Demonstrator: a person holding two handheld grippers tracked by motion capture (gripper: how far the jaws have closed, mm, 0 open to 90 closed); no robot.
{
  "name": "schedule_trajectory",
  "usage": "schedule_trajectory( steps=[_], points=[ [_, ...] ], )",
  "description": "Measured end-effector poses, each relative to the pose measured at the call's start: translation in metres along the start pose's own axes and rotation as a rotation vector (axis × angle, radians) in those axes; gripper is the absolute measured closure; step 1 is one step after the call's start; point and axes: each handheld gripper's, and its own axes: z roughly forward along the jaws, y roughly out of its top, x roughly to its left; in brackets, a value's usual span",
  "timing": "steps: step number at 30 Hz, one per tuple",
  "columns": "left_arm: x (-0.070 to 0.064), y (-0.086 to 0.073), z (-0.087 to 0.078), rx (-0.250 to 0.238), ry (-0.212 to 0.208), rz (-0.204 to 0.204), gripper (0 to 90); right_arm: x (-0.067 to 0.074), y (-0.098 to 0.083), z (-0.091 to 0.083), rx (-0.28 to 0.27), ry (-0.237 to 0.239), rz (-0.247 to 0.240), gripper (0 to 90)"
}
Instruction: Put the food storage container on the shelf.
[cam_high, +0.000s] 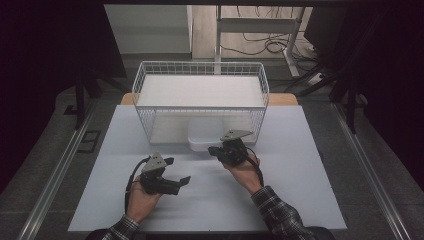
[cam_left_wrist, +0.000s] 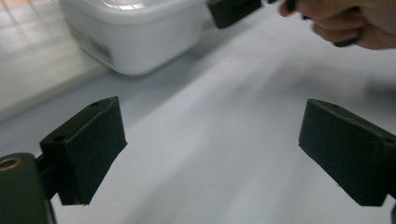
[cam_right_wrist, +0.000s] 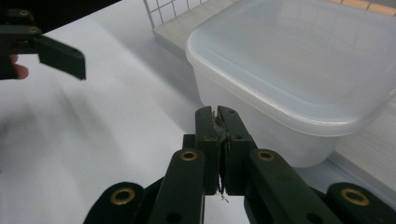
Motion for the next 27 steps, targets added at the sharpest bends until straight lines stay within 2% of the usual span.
schedule_trajectory(
  steps=[4, 13, 18, 27],
  points=[
    [-0.001, -0.003, -0.004, 0.022, -0.003, 0.002, 5.8, 0.000, 0.000, 0.007, 0.006, 0.004, -0.003, 86.6],
    [0.004, -0.010, -0.018, 0.004, -0.002, -0.037, 5.4, -0.005, 0.002, 0.023, 0.021, -0.006, 0.000, 86.5],
    [0.003, -0.010, -0.019, 0.004, 0.003, -0.031, 5.1, -0.009, 0.001, 0.027, 0.031, -0.006, 0.009, 86.6],
    [0.006, -0.013, -0.017, -0.008, -0.018, -0.041, 4.0, -0.016, 0.005, 0.035, 0.032, -0.023, 0.019, 86.6]
  ],
)
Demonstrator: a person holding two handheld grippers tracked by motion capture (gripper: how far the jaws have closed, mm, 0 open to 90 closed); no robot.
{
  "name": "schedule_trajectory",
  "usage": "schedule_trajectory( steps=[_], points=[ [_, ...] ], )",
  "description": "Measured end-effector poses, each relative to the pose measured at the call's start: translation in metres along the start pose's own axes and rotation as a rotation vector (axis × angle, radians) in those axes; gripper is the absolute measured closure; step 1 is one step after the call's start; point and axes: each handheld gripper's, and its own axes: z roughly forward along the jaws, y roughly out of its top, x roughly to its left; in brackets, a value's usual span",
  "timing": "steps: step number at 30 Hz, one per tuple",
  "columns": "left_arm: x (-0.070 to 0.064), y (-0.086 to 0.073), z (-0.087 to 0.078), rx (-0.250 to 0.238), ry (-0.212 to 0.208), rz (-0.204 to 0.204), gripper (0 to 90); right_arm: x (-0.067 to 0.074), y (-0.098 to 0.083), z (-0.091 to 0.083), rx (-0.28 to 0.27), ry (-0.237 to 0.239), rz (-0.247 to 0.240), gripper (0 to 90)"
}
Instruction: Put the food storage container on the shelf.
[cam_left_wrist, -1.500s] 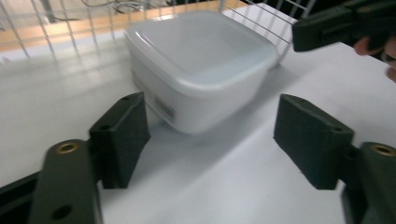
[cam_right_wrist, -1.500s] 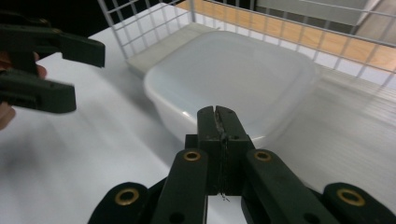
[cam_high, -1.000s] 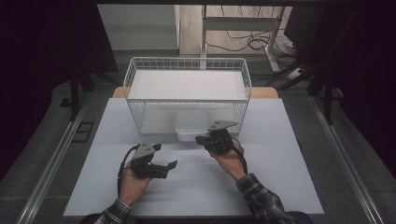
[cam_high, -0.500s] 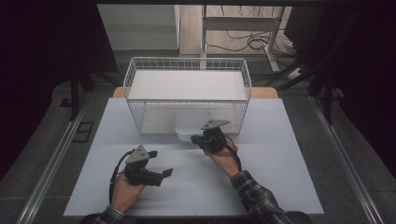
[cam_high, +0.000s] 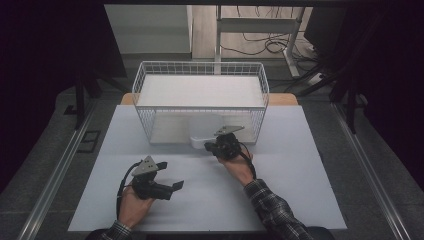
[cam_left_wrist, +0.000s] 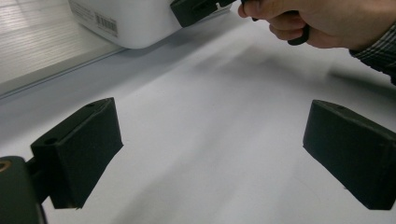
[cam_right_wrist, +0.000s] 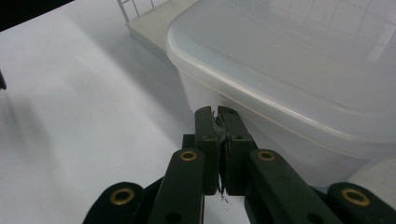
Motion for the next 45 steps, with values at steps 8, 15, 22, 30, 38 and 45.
schedule_trajectory(
  steps=[8, 15, 22, 30, 38, 45],
  points=[
    [0.001, -0.002, 0.004, 0.003, -0.016, -0.012, 4.3, -0.004, 0.008, 0.009, 0.004, -0.019, -0.015, 86.6],
    [0.002, -0.004, 0.006, 0.005, -0.005, -0.012, 4.8, -0.009, 0.017, 0.017, 0.009, -0.044, -0.021, 86.6],
    [0.003, -0.005, 0.009, 0.016, 0.000, -0.008, 5.2, -0.015, 0.022, 0.023, 0.009, -0.067, -0.015, 86.6],
    [0.003, -0.005, 0.008, 0.006, -0.002, -0.008, 5.4, -0.017, 0.026, 0.026, 0.015, -0.083, -0.012, 85.6],
    [0.004, -0.005, 0.007, -0.002, -0.002, -0.012, 5.2, -0.013, 0.026, 0.020, 0.001, -0.068, -0.013, 70.5],
    [0.004, -0.006, 0.007, -0.004, -0.001, -0.011, 5.7, -0.005, 0.025, 0.013, -0.008, -0.056, -0.027, 55.8]
  ],
)
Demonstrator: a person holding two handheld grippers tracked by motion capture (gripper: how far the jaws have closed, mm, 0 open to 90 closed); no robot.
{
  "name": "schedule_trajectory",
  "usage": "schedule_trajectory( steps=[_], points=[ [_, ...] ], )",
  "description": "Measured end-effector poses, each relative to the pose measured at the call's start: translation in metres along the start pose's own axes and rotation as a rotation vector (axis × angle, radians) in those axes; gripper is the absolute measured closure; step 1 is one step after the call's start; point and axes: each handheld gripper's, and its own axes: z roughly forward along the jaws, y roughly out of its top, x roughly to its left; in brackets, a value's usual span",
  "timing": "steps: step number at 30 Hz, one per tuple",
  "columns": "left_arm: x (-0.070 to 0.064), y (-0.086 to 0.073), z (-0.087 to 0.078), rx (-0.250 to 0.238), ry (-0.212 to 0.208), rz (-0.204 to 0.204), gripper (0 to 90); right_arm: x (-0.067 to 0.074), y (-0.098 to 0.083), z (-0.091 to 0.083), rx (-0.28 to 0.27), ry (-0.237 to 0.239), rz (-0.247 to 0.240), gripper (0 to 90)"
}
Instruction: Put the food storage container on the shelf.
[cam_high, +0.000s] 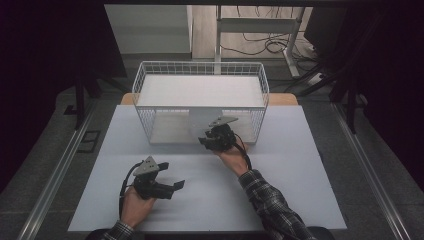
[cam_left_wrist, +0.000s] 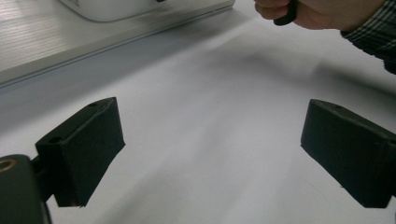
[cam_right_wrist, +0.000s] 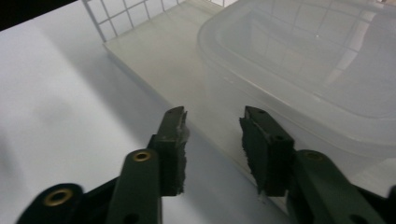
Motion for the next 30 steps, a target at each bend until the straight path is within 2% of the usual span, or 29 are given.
schedule_trajectory(
  steps=[7, 8, 14, 22, 25, 30],
  points=[
    [0.000, 0.000, 0.000, -0.007, -0.009, -0.002, 4.8, 0.006, -0.003, -0.010, 0.006, 0.023, -0.008, 43.8],
    [0.000, 0.000, 0.000, -0.009, -0.012, -0.005, 4.6, 0.007, -0.005, -0.015, 0.006, 0.032, -0.002, 40.0],
    [0.000, 0.000, 0.000, -0.017, -0.026, -0.020, 4.2, 0.007, -0.012, -0.031, 0.011, 0.069, 0.012, 29.8],
    [0.001, 0.000, 0.000, -0.015, -0.028, -0.025, 3.4, 0.009, -0.024, -0.059, -0.004, 0.082, 0.015, 17.7],
    [0.001, 0.000, -0.001, -0.016, -0.024, -0.026, 2.8, 0.010, -0.035, -0.078, -0.010, 0.089, 0.008, 10.7],
    [0.001, 0.000, -0.002, -0.017, -0.018, -0.024, 2.7, 0.009, -0.051, -0.097, -0.016, 0.077, 0.014, 5.8]
  ],
)
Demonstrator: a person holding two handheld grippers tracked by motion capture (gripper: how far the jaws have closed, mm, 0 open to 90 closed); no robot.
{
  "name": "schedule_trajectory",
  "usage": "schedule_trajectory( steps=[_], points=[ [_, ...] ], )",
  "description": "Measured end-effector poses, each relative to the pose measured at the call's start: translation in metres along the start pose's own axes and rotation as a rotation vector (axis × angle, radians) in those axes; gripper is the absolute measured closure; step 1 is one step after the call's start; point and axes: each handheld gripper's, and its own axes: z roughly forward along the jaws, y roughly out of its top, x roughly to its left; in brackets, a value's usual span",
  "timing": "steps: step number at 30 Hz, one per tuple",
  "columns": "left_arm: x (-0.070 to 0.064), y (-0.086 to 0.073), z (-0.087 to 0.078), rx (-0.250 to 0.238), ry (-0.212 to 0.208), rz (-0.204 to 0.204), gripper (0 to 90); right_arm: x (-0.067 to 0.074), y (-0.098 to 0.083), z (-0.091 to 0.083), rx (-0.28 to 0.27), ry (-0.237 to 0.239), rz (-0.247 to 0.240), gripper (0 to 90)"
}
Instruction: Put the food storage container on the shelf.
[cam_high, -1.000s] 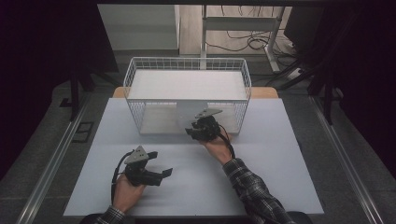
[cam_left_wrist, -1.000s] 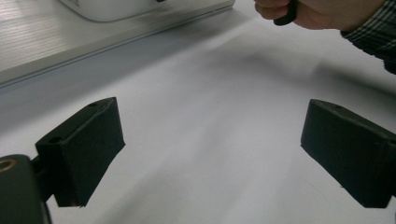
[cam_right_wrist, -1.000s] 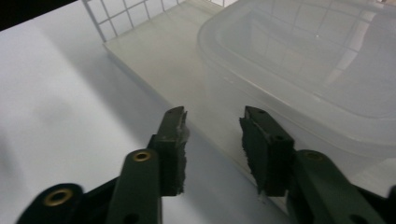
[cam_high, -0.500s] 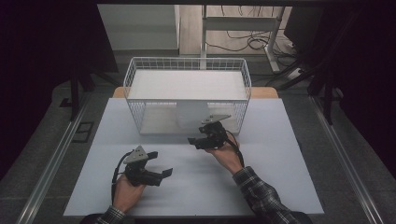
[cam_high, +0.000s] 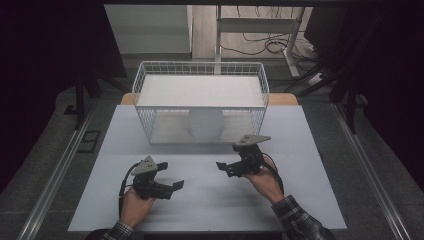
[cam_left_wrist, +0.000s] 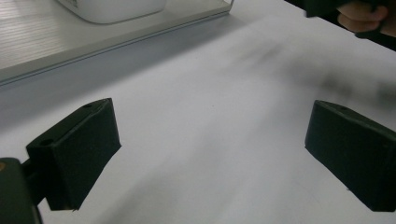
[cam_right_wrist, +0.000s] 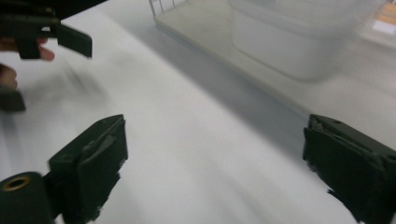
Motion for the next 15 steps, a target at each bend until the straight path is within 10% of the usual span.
schedule_trajectory(
  steps=[15],
  points=[
    [0.000, -0.002, 0.002, 0.025, 0.008, 0.016, 3.0, -0.006, -0.064, -0.029, 0.074, -0.095, -0.022, 2.1]
  ],
)
